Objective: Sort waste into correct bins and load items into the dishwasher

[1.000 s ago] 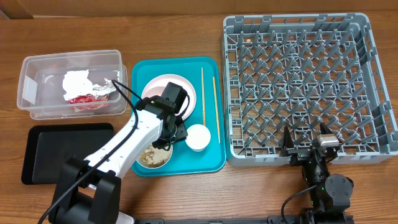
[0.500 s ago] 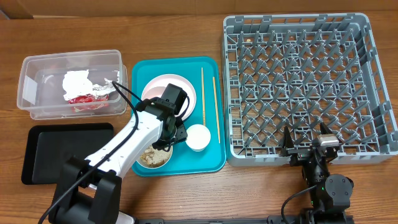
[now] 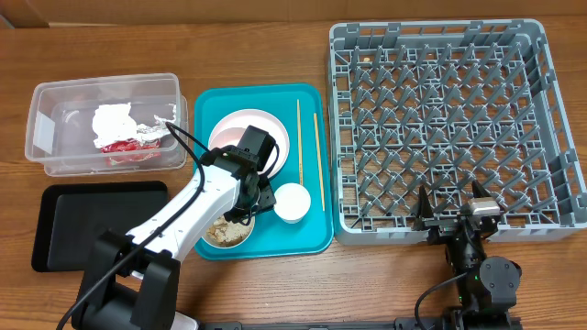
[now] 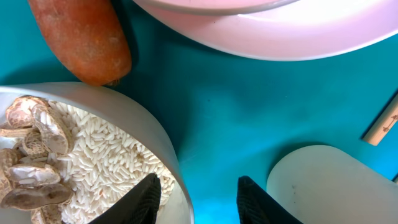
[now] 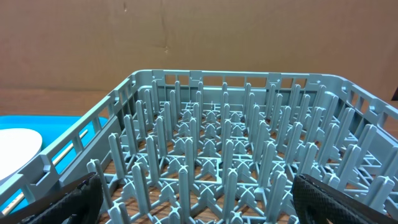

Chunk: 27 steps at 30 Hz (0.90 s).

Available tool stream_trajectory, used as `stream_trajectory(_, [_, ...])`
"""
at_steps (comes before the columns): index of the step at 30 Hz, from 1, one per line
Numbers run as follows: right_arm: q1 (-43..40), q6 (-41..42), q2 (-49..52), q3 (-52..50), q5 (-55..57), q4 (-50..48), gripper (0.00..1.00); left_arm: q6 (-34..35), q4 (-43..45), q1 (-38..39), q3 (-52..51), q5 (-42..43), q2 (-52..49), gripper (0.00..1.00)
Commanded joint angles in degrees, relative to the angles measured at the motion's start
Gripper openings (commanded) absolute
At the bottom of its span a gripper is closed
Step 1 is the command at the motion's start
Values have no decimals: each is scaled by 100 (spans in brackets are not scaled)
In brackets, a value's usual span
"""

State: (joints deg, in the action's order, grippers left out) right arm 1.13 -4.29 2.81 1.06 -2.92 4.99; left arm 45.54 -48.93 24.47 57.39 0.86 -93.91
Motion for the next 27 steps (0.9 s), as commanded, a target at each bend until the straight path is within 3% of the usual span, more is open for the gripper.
stream_trajectory(1, [-2, -63, -22, -61, 7, -37, 100, 103, 15, 42, -68, 17, -61, 42])
stream_trajectory(4, [-2, -66, -22, -61, 7, -37, 100, 103, 11, 42, -79, 17, -61, 36])
stream_trajectory(24, [-2, -66, -22, -61, 7, -37, 100, 101, -11, -4, -111, 66, -236, 33])
stream_trajectory(27, [-2, -66, -22, -61, 7, -37, 100, 101, -24, -20, -111, 72, -236, 29])
